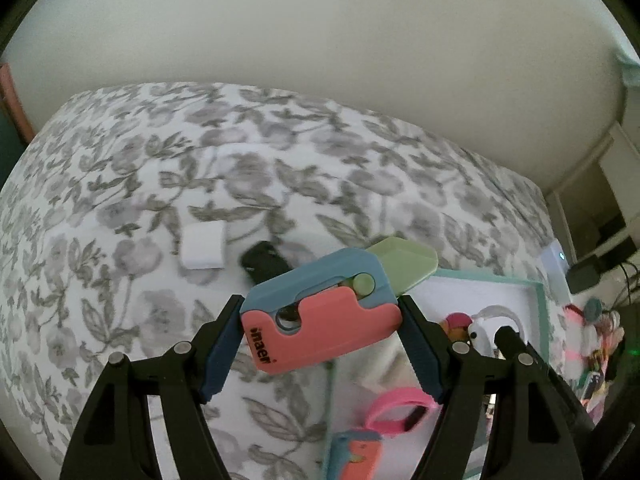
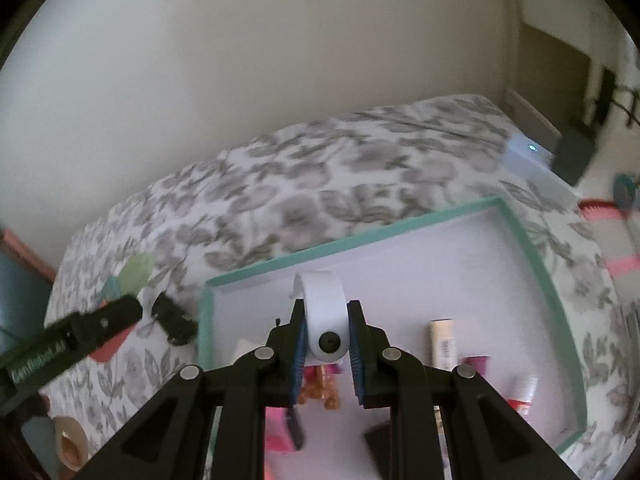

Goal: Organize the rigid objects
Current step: 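Carry the pink case into the tray with the left tool while the right tool carries the white strap in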

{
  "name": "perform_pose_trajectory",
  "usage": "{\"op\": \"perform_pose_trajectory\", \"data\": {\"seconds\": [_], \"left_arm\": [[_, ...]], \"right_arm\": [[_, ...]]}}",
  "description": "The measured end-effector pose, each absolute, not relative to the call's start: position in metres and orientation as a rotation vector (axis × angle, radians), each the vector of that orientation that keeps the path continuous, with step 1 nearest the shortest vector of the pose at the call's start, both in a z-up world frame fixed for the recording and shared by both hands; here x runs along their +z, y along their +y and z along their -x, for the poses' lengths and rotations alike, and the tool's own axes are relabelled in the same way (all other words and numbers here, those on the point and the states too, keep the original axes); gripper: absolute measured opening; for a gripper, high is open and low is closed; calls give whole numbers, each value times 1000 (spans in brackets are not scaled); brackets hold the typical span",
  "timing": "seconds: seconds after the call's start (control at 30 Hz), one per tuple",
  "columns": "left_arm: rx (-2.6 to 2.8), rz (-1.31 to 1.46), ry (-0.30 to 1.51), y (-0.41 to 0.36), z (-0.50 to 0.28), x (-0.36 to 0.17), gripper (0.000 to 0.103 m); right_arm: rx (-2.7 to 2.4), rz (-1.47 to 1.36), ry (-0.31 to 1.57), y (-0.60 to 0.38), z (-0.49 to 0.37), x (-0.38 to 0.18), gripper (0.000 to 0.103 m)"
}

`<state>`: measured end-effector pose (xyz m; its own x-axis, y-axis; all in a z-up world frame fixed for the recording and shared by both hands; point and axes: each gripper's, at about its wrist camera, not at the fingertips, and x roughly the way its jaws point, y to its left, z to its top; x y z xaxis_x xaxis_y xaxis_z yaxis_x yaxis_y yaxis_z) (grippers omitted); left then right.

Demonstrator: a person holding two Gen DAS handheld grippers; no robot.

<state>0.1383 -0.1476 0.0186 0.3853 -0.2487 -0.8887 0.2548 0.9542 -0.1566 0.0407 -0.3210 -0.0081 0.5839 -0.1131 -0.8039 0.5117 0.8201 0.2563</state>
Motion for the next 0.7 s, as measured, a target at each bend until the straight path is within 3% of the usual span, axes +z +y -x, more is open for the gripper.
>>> {"op": "perform_pose_trajectory", "data": {"seconds": [0.7], "left_arm": [[-500, -219, 1101, -238, -85, 9, 76]], "right_arm": [[-732, -596, 876, -409, 26, -18, 20]]}}
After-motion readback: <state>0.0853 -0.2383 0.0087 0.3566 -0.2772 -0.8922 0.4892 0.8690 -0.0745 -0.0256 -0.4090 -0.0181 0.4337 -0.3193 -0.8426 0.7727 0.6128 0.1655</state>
